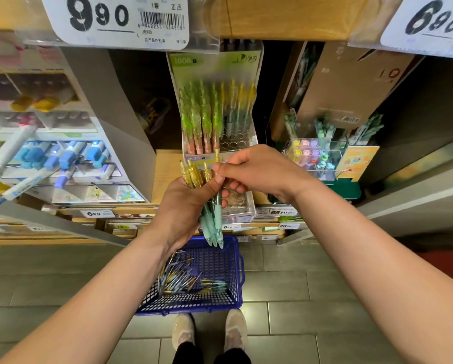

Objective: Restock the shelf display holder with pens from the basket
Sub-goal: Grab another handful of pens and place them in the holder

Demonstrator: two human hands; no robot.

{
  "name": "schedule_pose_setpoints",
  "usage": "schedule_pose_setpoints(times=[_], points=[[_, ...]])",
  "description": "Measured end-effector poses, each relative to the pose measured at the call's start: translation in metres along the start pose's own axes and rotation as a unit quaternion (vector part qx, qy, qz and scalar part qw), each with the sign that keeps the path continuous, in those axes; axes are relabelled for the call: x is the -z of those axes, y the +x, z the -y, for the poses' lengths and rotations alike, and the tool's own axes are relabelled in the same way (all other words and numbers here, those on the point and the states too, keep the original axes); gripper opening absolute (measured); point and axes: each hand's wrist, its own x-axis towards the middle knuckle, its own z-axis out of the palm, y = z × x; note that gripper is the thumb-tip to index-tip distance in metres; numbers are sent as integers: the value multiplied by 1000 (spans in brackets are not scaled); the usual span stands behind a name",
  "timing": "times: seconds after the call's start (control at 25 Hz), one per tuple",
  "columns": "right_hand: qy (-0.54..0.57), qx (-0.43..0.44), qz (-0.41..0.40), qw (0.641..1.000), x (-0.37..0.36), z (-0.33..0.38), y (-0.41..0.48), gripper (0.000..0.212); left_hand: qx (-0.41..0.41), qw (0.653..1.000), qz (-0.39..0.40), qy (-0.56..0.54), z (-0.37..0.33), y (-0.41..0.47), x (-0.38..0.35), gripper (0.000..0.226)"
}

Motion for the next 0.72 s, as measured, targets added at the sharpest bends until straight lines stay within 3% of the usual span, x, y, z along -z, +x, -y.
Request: schedule_pose_setpoints(times=[0.16,0.36,0.56,0.72], points=[[49,5,-9,999,-3,-5,3,16,-22,1000,-8,20,0,0,2,26],[167,41,-89,981,4,-3,3,12,-32,998,-46,7,-3,2,1,26],[274,122,-218,929,33,8,10,12,-7,999,-29,-26,-2,-2,-2,18],[281,187,-285,897,49,18,24,15,2,999,-31,-28,-2,-1,-2,22]])
